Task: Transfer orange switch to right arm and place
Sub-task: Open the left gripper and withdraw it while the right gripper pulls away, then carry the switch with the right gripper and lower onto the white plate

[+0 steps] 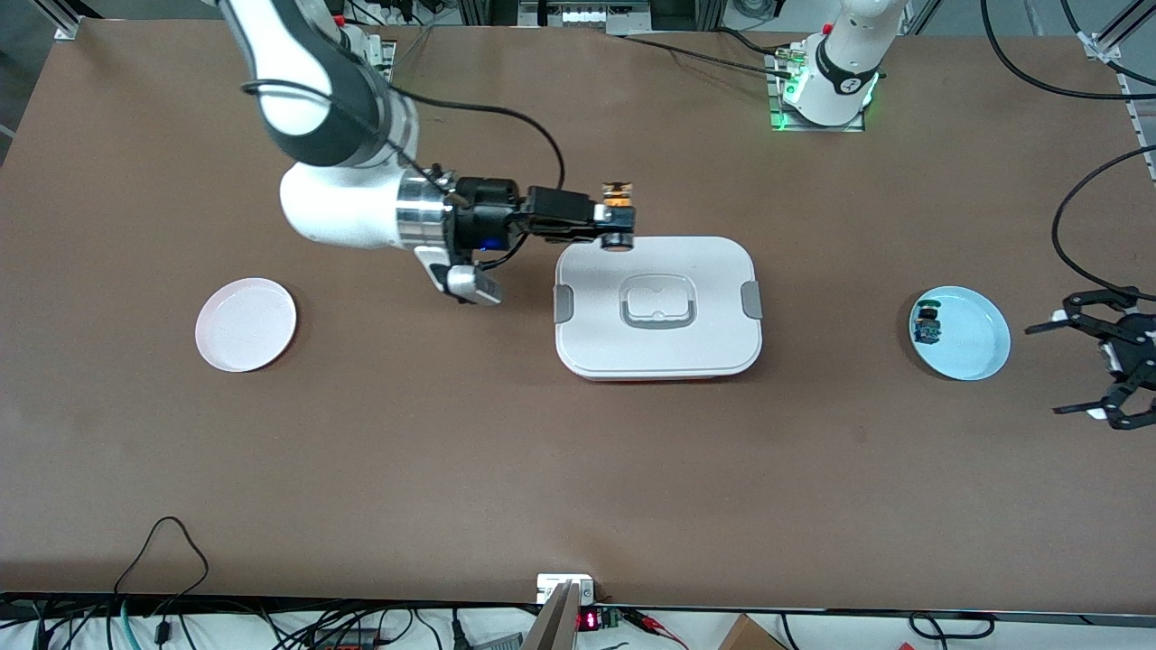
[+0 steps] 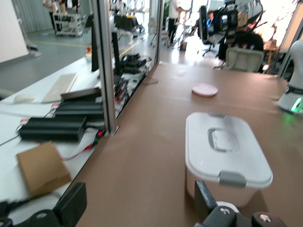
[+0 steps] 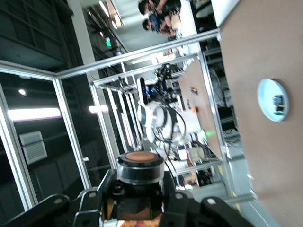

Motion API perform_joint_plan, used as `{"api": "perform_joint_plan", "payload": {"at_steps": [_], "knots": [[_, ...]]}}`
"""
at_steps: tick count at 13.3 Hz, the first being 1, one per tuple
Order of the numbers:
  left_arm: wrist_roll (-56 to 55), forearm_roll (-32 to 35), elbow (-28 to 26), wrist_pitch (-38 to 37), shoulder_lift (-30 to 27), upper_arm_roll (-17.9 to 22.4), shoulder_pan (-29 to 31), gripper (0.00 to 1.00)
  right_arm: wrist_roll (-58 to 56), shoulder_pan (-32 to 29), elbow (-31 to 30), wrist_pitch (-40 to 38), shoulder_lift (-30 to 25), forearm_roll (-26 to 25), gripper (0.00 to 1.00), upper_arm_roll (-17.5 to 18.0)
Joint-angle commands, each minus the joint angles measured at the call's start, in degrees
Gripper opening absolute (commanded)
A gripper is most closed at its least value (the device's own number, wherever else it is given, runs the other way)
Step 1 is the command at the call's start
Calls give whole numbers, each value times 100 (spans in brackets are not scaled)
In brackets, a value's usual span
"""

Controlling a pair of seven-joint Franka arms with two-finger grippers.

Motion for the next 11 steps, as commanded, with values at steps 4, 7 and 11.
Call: {"api": "perform_joint_plan", "payload": {"at_steps": [4, 7, 11], "knots": [[-993, 1951, 848, -82, -16, 147, -242, 100, -126, -864, -825, -1019, -506, -1372, 0, 64], [-2353, 2629, 901, 75, -43, 234, -268, 100, -126, -1119, -957, -1211, -550, -2286, 0, 64], [-3314, 3552, 762, 277, -514, 339, -916, 100, -196, -1742, -1151, -1940, -744, -3586, 0, 64]]}}
